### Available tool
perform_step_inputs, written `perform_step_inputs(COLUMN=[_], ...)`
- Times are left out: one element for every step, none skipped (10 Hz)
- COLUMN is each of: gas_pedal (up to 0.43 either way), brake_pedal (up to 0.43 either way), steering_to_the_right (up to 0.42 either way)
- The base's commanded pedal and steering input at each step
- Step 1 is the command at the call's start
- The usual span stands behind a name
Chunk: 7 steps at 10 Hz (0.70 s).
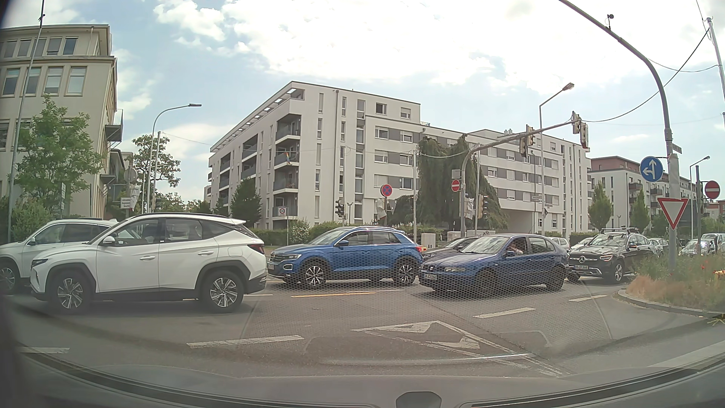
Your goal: Follow the waypoints while adhering to traffic rules and regulations
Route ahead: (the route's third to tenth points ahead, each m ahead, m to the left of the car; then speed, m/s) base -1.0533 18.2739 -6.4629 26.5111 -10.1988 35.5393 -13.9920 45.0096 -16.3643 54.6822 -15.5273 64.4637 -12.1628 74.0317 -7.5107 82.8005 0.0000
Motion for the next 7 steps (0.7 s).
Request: perform_step_inputs(gas_pedal=[0.0,0.0,0.0,0.0,0.0,0.0,0.0], brake_pedal=[0.335,0.335,0.335,0.341,0.335,0.335,0.335], steering_to_the_right=[-0.883,-0.883,-0.883,-0.883,-0.883,-0.883,-0.883])
